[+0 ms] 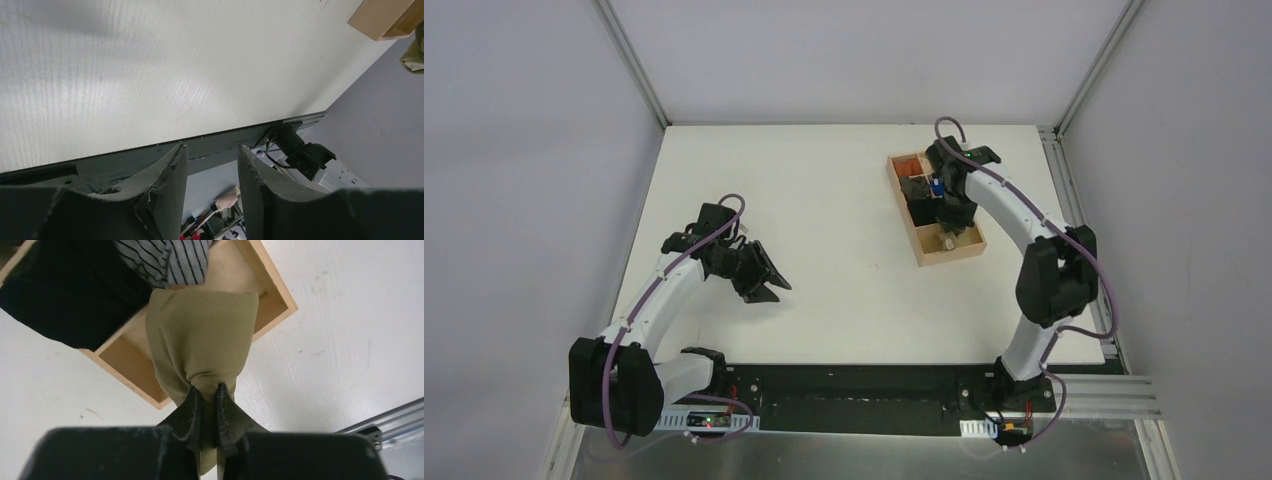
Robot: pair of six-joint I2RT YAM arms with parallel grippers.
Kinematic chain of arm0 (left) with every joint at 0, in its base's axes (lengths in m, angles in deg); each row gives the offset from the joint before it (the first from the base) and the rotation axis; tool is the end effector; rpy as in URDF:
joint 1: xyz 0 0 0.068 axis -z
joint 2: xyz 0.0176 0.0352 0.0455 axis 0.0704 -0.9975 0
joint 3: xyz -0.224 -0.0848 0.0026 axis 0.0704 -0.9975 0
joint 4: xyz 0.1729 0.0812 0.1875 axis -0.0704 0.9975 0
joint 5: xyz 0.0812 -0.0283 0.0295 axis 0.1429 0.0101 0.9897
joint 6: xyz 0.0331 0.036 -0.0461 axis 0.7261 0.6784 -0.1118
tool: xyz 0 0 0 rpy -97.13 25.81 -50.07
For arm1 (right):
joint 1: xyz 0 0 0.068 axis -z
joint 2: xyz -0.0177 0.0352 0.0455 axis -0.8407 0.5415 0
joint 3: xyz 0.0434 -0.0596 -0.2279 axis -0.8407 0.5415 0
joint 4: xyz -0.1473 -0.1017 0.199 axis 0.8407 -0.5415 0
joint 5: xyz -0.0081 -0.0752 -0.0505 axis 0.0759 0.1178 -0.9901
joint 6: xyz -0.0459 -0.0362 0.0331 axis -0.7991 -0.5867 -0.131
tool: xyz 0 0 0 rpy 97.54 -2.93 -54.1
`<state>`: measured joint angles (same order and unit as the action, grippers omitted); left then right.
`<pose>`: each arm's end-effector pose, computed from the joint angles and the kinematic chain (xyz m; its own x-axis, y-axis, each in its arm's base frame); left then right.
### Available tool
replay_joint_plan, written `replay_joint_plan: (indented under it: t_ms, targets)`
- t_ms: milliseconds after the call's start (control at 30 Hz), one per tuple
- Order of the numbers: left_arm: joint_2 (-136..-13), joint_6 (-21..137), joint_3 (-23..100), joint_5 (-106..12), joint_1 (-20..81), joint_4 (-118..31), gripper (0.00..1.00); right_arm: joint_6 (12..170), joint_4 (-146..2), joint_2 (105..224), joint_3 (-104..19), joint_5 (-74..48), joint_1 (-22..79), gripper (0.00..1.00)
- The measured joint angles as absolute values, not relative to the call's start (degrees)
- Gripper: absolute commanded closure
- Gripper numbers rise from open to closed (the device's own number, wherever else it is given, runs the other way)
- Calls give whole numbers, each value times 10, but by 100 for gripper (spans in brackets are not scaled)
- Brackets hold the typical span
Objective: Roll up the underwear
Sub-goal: Place the underwear in the storage box.
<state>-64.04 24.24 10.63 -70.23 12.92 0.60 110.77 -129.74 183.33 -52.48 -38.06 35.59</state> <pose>0.2273 -0.0639 0.1837 -0.8817 -0.4718 -0.0028 -0.3543 0.6661 -0.6563 0.3368 0.1164 0.2149 -0.9133 0.0977 -0.3954 0.1567 0.9804 -0.1197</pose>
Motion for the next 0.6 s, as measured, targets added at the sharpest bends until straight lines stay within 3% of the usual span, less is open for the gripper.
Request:
replay_joint_plan:
  t_ms: [333, 600]
  targets:
    - [-635, 242, 95, -703, 129, 1, 59, 1105, -1428, 2030, -710, -493, 282, 100]
    - [-632, 242, 86, -703, 129, 0, 59, 1106, -1480, 2044, -732, -491, 279, 100]
